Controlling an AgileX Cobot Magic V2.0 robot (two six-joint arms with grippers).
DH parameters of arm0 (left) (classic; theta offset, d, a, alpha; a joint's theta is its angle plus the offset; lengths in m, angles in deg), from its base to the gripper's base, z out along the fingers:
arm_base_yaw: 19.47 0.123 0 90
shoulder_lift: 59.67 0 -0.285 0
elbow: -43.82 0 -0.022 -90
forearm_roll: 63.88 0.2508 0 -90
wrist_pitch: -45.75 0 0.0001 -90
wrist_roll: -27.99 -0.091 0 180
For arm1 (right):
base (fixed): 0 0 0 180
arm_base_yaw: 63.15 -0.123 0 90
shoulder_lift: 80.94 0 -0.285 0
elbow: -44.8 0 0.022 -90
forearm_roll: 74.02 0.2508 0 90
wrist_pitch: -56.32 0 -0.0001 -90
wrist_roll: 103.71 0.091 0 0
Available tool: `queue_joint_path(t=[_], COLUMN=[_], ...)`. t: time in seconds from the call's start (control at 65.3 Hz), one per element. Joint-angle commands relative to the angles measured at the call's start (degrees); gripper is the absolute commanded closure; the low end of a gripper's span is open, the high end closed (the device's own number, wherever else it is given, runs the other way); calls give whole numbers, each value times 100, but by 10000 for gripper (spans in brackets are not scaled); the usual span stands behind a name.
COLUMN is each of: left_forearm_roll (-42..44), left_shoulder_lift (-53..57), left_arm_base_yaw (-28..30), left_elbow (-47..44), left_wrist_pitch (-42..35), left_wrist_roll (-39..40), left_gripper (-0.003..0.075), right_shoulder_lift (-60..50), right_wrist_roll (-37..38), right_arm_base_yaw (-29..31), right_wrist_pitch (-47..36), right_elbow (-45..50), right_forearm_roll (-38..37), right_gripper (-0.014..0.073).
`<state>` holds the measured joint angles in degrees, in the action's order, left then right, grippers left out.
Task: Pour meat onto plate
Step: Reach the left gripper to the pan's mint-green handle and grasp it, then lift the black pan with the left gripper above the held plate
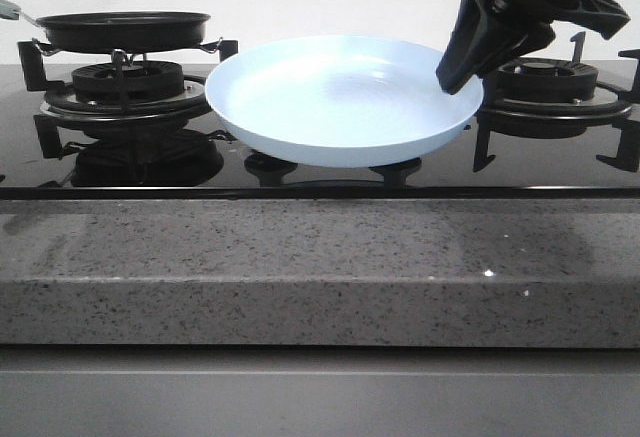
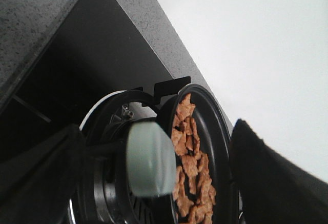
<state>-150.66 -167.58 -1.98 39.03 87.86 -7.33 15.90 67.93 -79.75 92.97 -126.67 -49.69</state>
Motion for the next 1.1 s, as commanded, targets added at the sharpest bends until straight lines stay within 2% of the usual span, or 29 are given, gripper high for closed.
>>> queue_joint_path(t=[0.0,0.367,0.597,0.704,1.056,1.087], left_forearm_roll=[-447,-666,-887,-912,-912,-912], left_shoulder_lift=[124,-181,-221,-221,-221,-221], left_arm_base_yaw=[-40,-185,-185,-185,-185,-185], left_elbow=[273,393,393,407,421,421], left_wrist_pitch=[193,281,303,263,314,314], left_wrist_roll=[-36,-50,-50,-59,-253,-253], left_gripper=[154,168,426,520,739,741], right_shoulder_lift=[-195,-195,-195,-195,-195,-195], right_wrist_roll=[-65,-65,-65,-65,-65,-65], right_arm_base_yaw=[6,6,6,6,6,6], right_wrist_pitch=[-250,-239,-233,-233,-233,-233], right_elbow=[-150,-150,-150,-150,-150,-150], right_forearm_roll=[109,109,109,109,109,109], right_gripper=[653,653,653,653,653,653])
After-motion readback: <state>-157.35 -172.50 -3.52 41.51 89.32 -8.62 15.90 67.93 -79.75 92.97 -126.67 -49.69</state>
